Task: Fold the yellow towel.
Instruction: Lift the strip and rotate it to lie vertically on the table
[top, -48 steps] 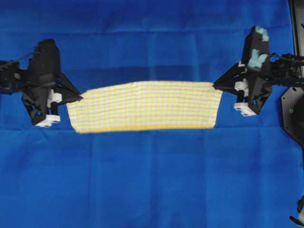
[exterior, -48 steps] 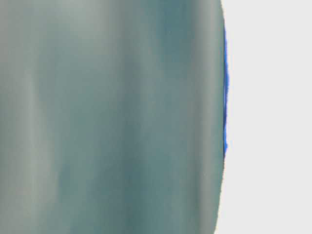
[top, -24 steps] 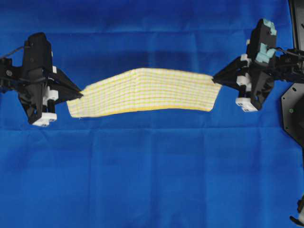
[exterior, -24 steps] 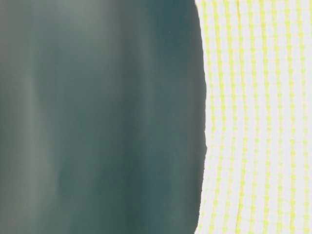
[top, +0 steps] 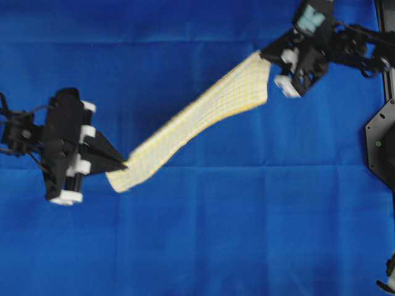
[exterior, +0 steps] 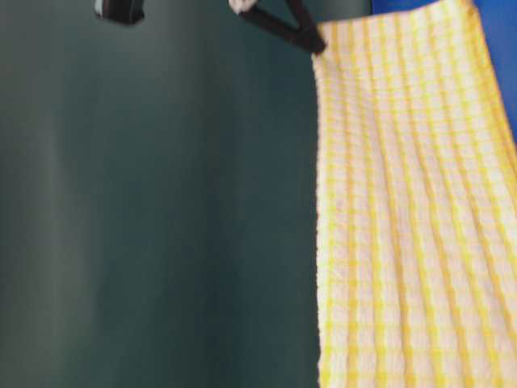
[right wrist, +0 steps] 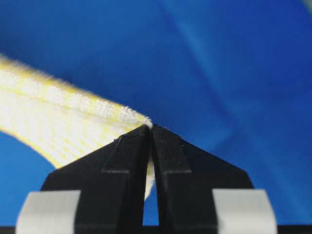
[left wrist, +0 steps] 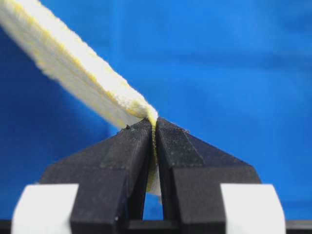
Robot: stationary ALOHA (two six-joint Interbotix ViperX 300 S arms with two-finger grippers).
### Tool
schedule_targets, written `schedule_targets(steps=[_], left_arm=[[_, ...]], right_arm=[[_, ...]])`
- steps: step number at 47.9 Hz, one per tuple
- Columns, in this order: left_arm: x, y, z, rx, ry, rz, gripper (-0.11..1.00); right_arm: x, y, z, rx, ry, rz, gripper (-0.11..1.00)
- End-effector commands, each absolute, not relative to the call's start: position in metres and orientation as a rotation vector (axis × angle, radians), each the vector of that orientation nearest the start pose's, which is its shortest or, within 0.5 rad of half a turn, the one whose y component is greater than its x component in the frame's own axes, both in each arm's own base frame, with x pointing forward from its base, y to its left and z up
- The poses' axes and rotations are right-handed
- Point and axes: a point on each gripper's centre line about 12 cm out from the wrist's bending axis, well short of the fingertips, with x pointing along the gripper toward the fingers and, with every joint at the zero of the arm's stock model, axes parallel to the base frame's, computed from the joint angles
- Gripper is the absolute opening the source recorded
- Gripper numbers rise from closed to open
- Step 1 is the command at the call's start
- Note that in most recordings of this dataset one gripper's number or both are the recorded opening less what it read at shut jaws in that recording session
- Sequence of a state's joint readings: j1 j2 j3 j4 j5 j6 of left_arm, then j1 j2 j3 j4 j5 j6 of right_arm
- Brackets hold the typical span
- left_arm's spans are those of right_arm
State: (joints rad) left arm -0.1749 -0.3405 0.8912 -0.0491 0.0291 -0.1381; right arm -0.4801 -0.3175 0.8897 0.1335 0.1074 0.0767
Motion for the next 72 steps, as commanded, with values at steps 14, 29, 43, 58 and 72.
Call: schedule_targets(steps=[14, 29, 43, 58, 72], left_arm=[[0.372, -0.088, 0.223, -0.102, 0.536, -0.182, 0.02], [0.443, -0.101, 0.235, -0.096, 0.480, -0.184, 0.02], [0.475, -0.103, 0.234, -0.033, 0.476, -0.191, 0.02], [0.500, -0.103, 0.236, -0.016, 0.426, -0.189, 0.02], [0.513, -0.099, 0.218, -0.016, 0.432, -0.174, 0.02]], right_arm=[[0.314, -0.193, 0.215, 0.298, 0.565, -0.569, 0.02], [0.331, -0.207, 0.221, 0.268, 0.552, -0.571, 0.02], [0.330, -0.206, 0.220, 0.270, 0.558, -0.571, 0.02], [0.302, -0.202, 0.217, 0.281, 0.570, -0.601, 0.02], [0.300, -0.201, 0.217, 0.280, 0.569, -0.599, 0.02]])
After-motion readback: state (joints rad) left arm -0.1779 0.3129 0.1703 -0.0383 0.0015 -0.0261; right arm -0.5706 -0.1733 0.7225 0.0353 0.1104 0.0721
